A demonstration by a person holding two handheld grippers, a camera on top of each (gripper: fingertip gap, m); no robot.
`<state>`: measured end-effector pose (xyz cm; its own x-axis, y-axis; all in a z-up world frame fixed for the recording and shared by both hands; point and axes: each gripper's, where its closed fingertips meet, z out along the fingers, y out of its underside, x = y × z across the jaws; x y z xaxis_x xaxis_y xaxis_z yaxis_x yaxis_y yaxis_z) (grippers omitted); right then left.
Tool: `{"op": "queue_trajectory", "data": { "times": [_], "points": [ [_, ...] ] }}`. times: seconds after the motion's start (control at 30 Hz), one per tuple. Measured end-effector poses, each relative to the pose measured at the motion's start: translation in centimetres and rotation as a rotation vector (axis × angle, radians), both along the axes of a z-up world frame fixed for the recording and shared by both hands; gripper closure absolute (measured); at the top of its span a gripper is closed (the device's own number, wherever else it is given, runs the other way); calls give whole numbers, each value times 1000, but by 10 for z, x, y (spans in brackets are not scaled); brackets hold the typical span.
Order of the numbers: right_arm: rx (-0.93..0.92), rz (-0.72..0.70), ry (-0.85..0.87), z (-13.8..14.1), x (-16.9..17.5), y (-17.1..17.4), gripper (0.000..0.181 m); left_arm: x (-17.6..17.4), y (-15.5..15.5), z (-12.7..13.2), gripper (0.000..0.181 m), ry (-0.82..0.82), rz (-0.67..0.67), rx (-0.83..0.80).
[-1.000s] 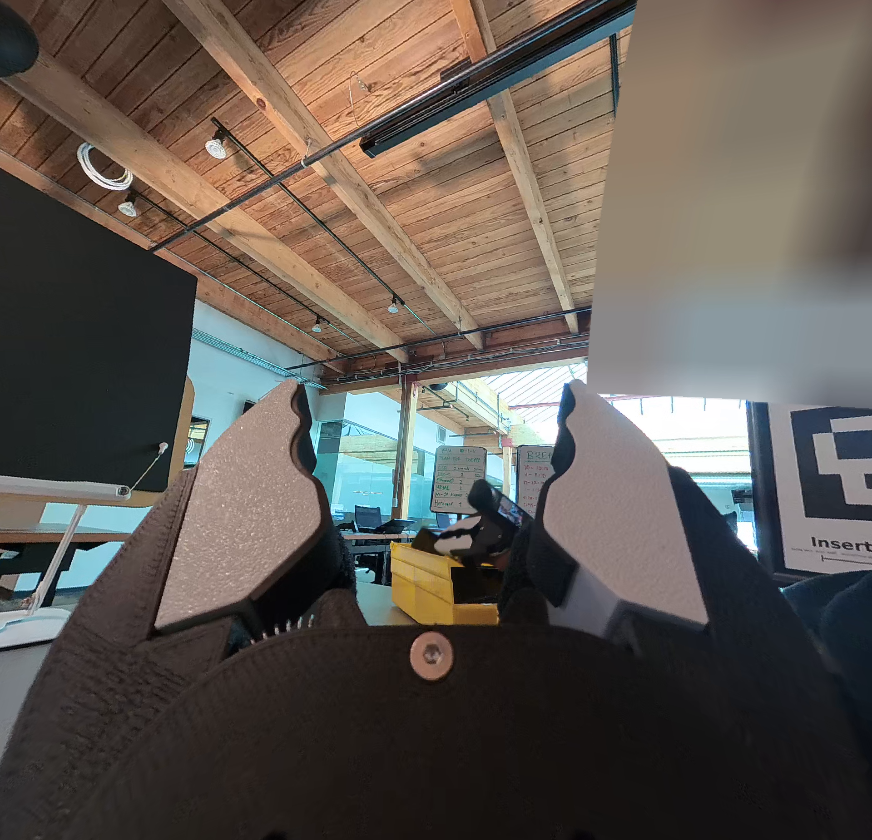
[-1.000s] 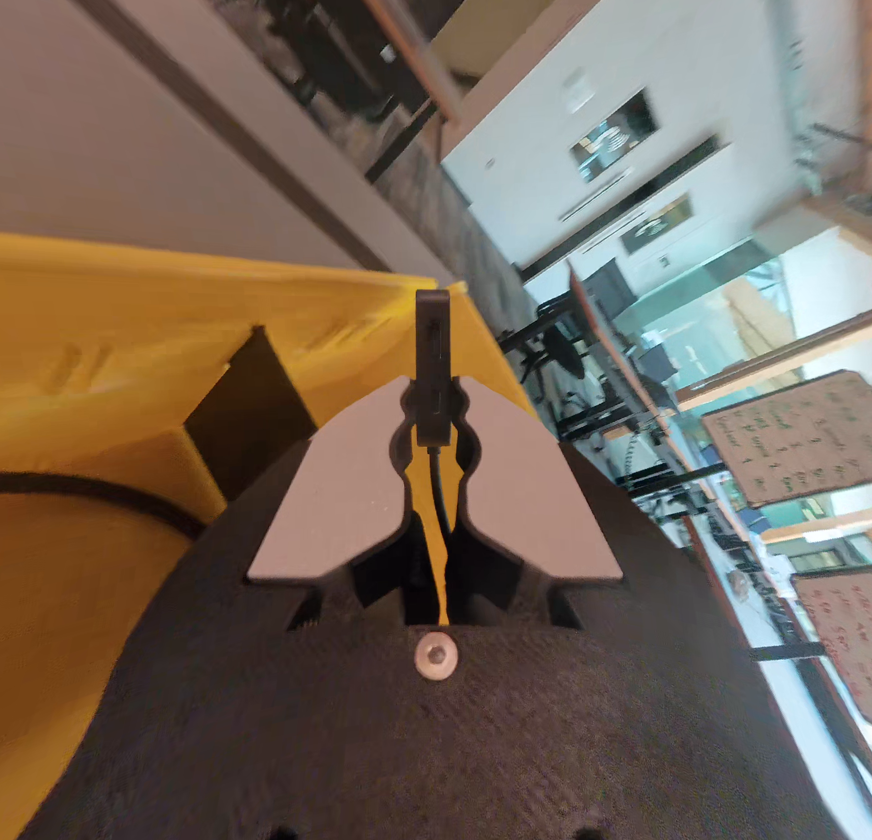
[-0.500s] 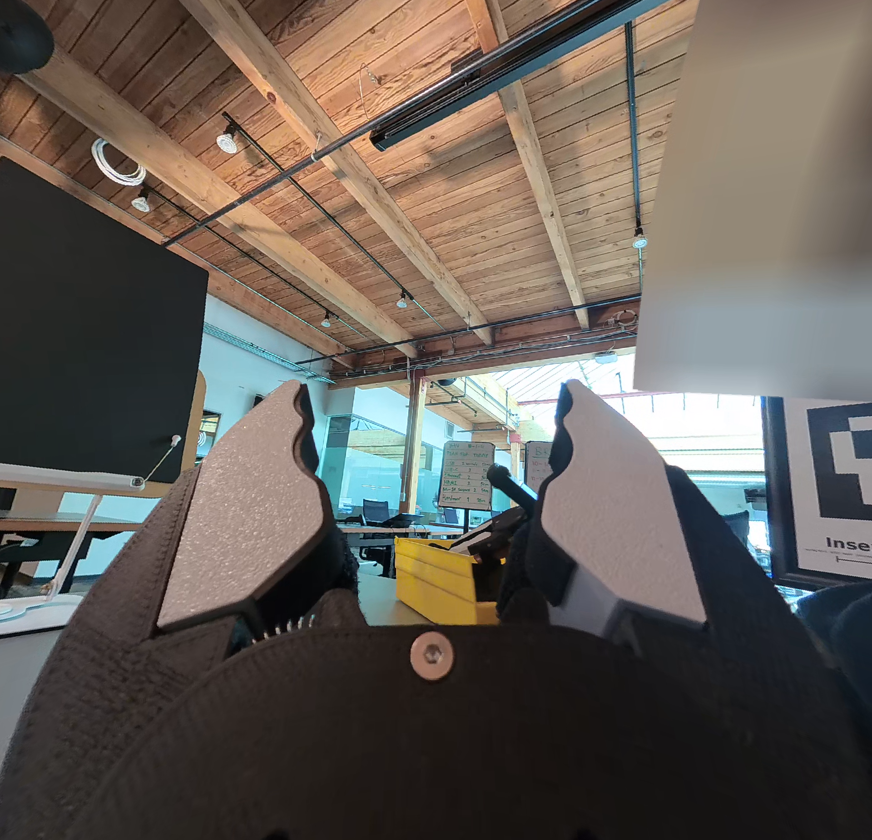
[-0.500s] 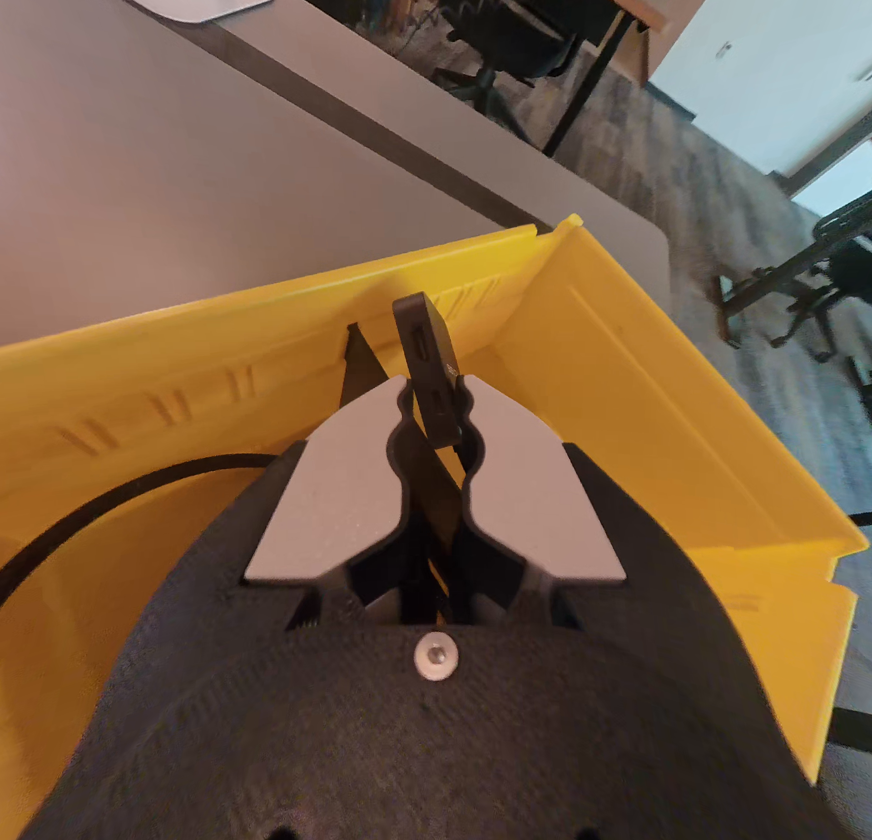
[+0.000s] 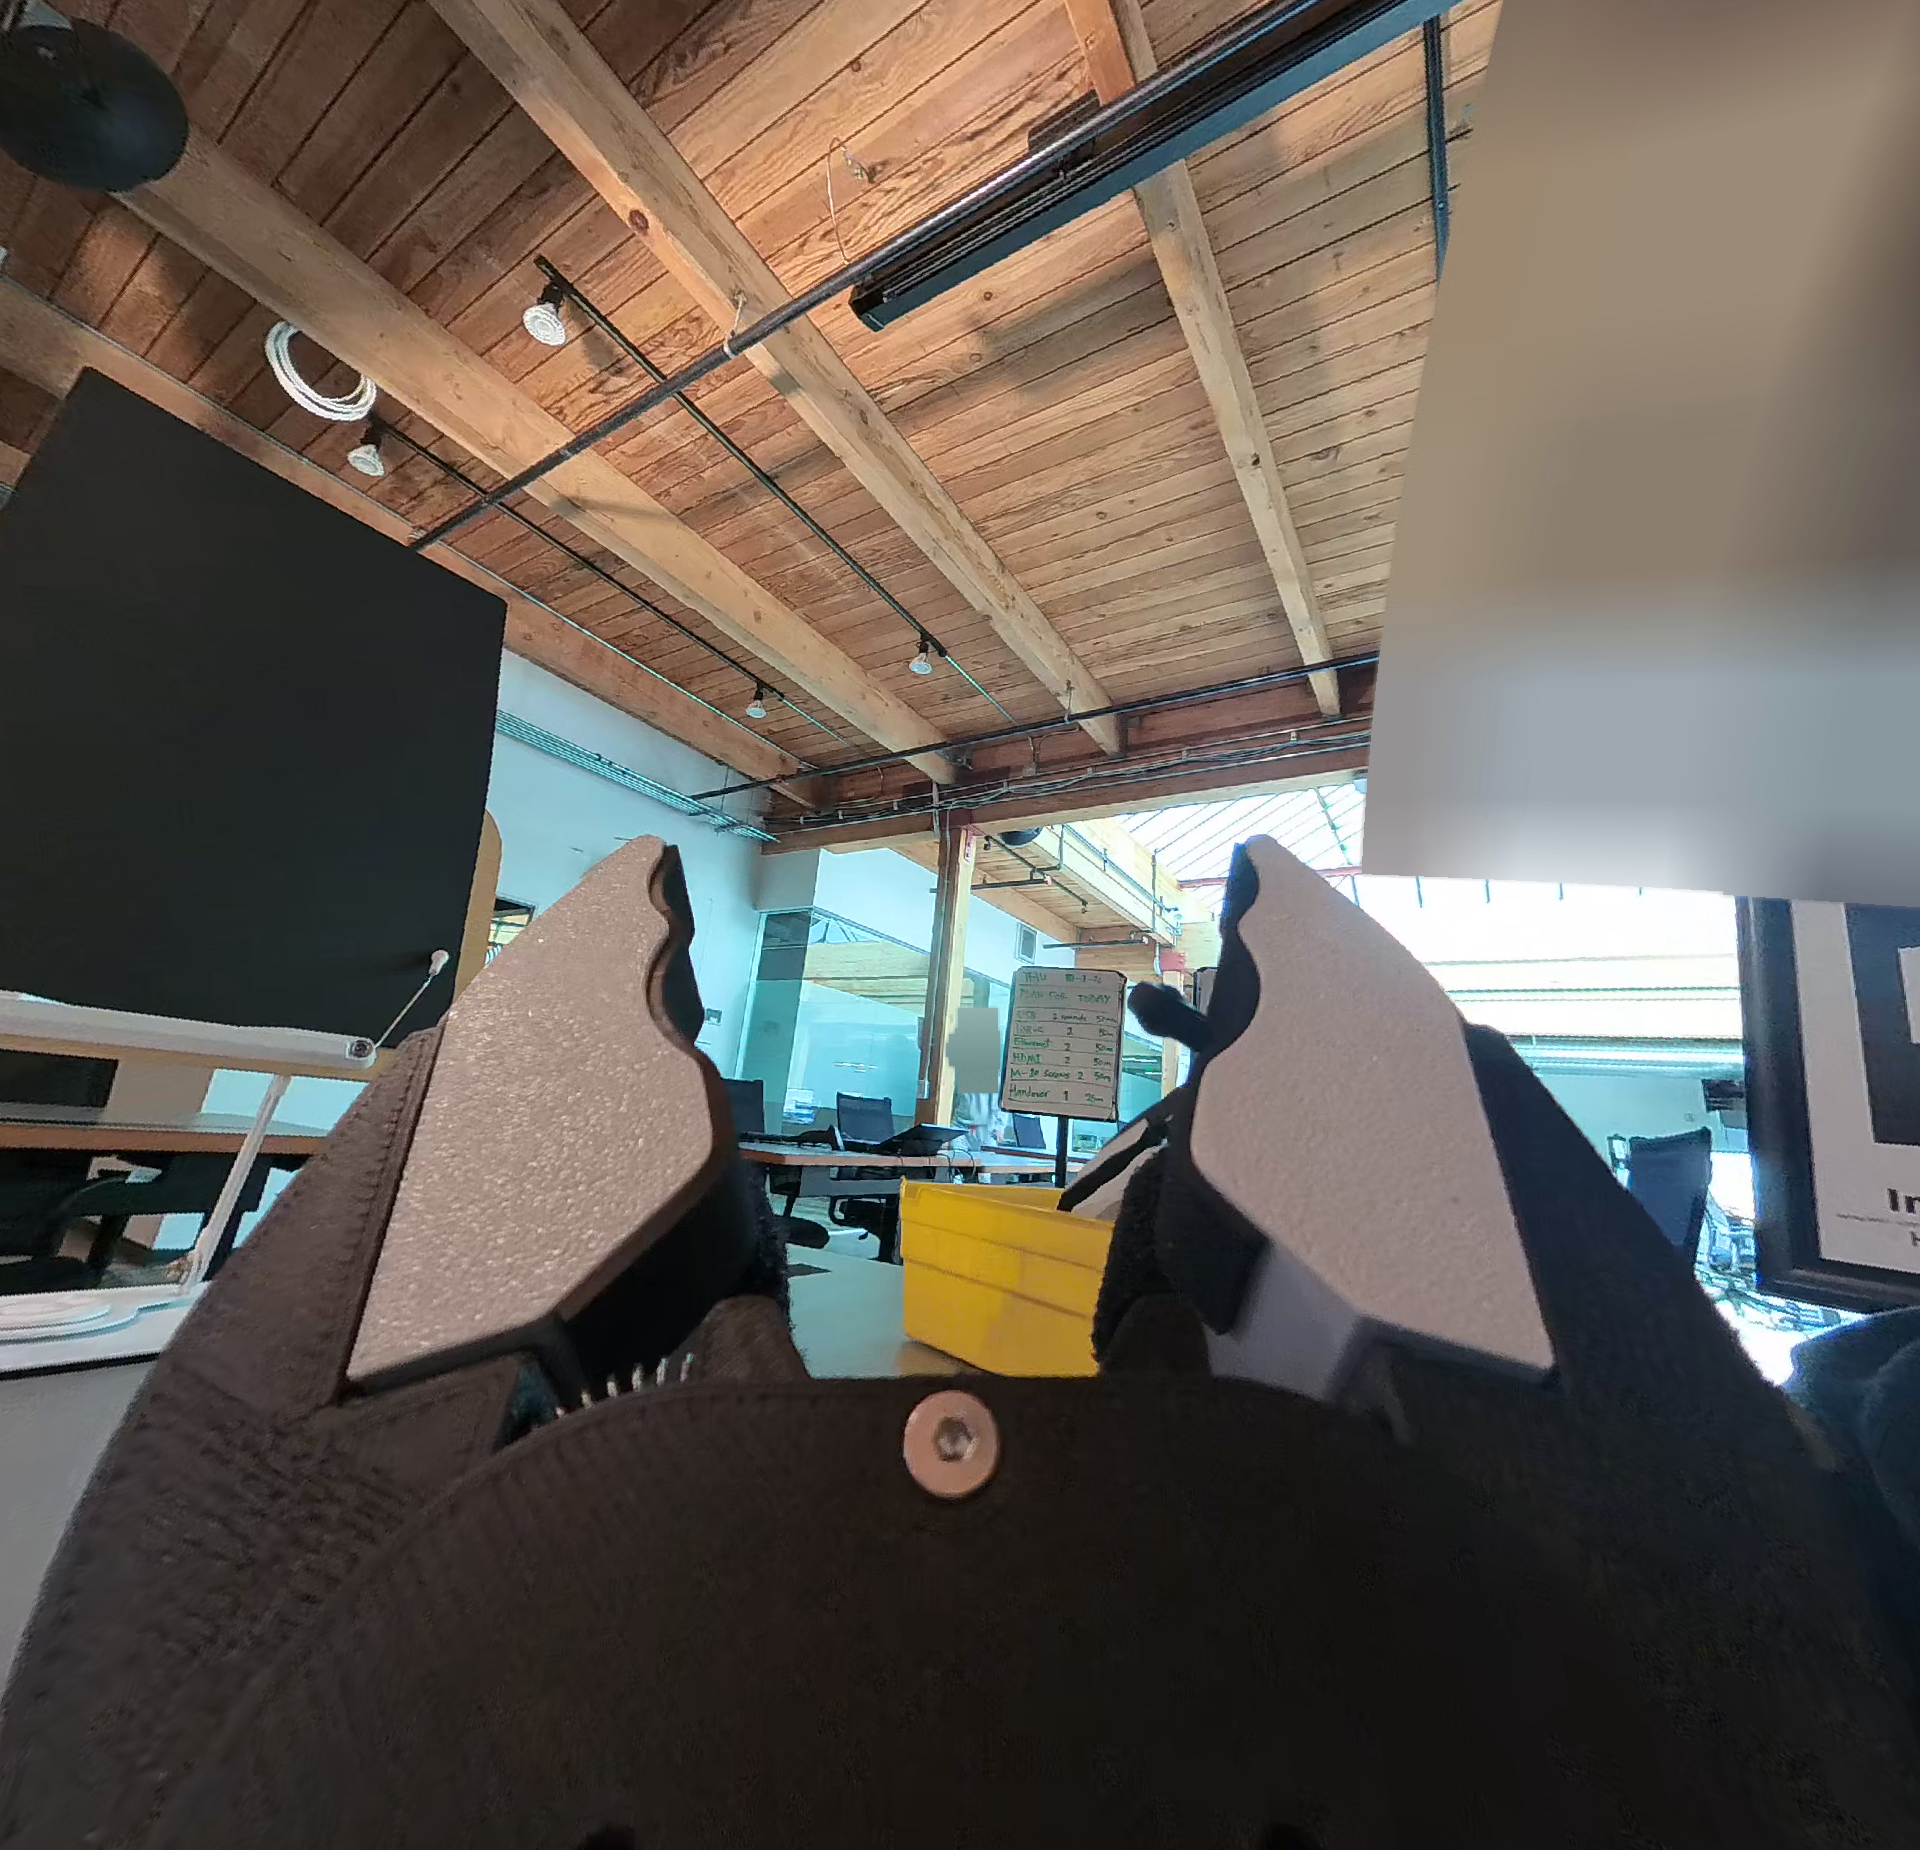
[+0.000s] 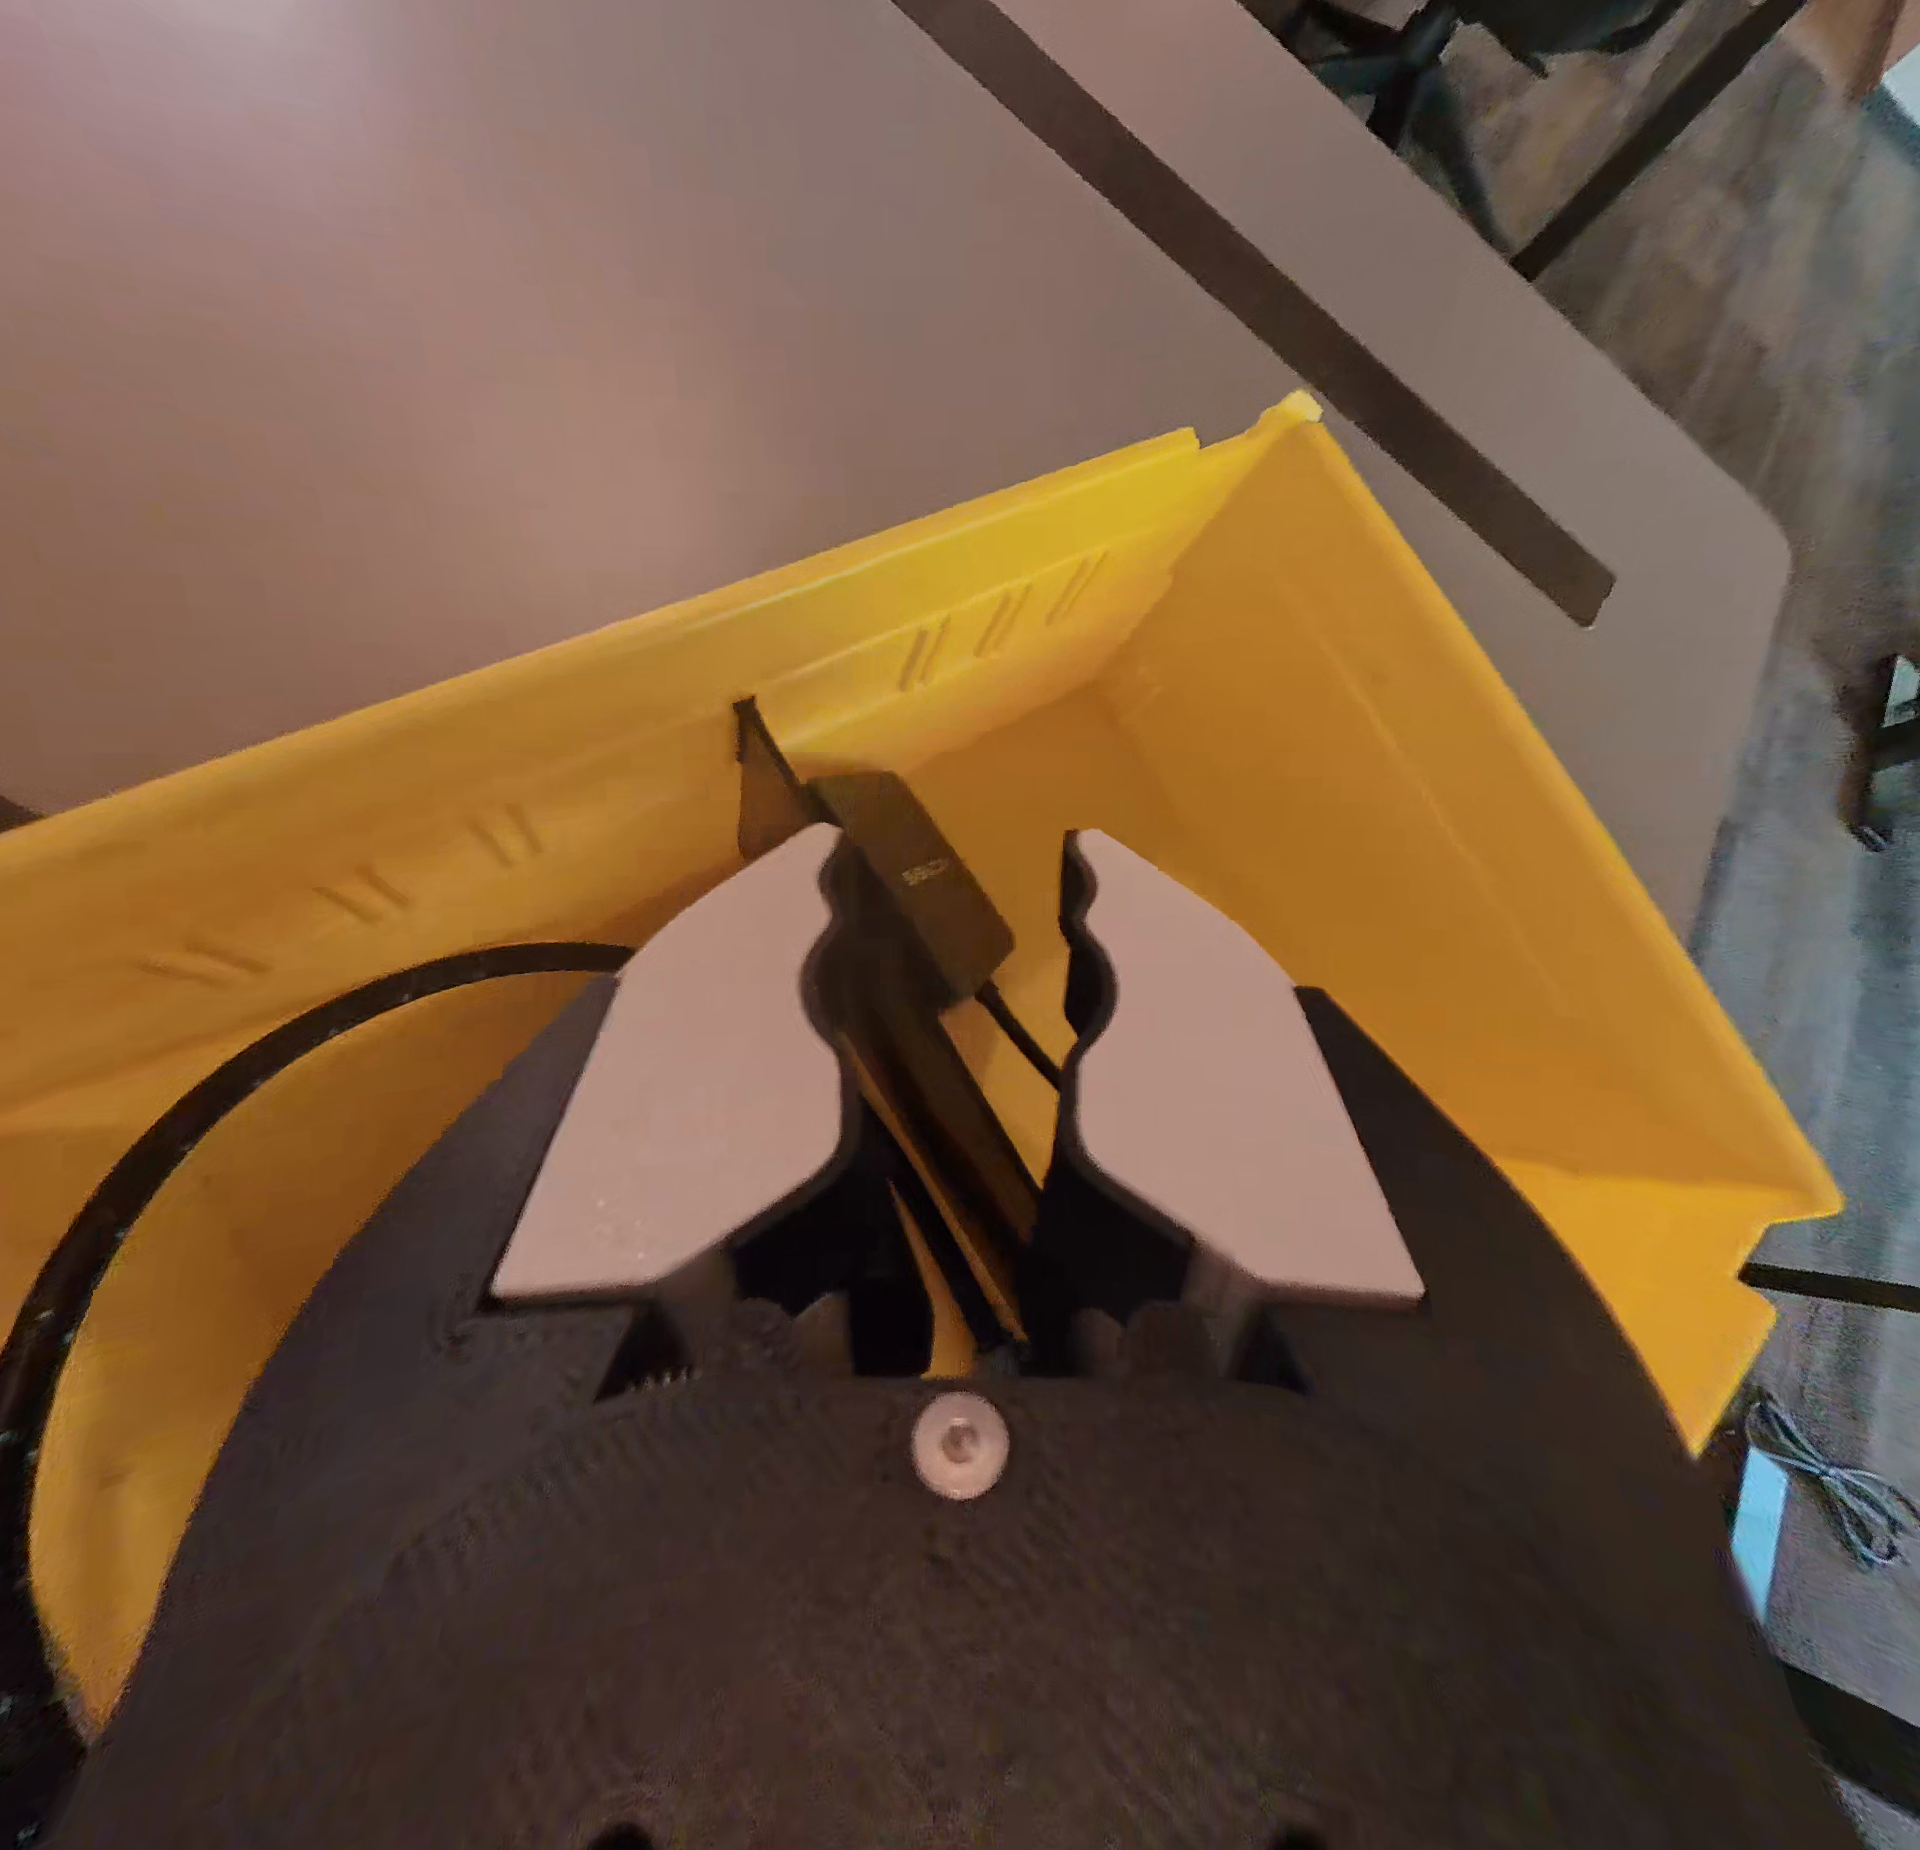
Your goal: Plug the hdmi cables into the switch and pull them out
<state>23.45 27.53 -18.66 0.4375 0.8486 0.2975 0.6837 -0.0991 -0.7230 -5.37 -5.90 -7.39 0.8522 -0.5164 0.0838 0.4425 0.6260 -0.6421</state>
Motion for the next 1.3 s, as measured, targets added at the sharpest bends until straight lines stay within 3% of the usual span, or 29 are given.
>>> {"op": "queue_trajectory", "data": {
  "times": [0.07,0.13,0.2,0.27,0.33,0.4,0.47,0.53,0.57,0.73,0.87,0.97,1.03,1.13,1.3],
  "points": [
    [59,-2,38,16,0,-1,134,0,1,-1,85,1,1,-1],
    [193,-1,148,50,-2,-3,121,-1,1,-2,85,-1,3,0],
    [386,-3,335,100,-3,-10,99,-2,2,-3,85,-3,3,-3],
    [601,-18,602,161,3,-29,61,-2,3,-4,85,-3,4,-3],
    [702,-75,882,213,24,-52,40,-2,4,-5,84,-3,4,-3],
    [802,-219,1194,255,66,-74,35,-2,4,-4,85,-1,4,-4],
    [995,-371,1544,278,125,-114,63,0,6,-3,85,7,5,-6],
    [1255,-334,1799,281,163,-174,92,2,7,-2,85,25,8,-7],
    [1336,-294,1827,282,168,-196,98,4,7,-2,85,37,13,-7],
    [1471,-238,1784,289,163,-239,95,-1,1,10,87,103,86,-26],
    [1498,-194,1816,290,160,-254,97,-64,-25,56,98,196,405,-52],
    [1517,-177,1814,290,158,-260,100,-127,-33,71,106,400,596,-298],
    [1515,-173,1835,290,160,-263,100,-167,-33,46,105,586,604,-612],
    [1530,-159,1850,289,163,-268,104,-228,-44,-3,104,705,621,-1018],
    [1525,-138,1857,288,161,-266,109,-283,-19,-83,89,747,516,-1338]
  ]
}}
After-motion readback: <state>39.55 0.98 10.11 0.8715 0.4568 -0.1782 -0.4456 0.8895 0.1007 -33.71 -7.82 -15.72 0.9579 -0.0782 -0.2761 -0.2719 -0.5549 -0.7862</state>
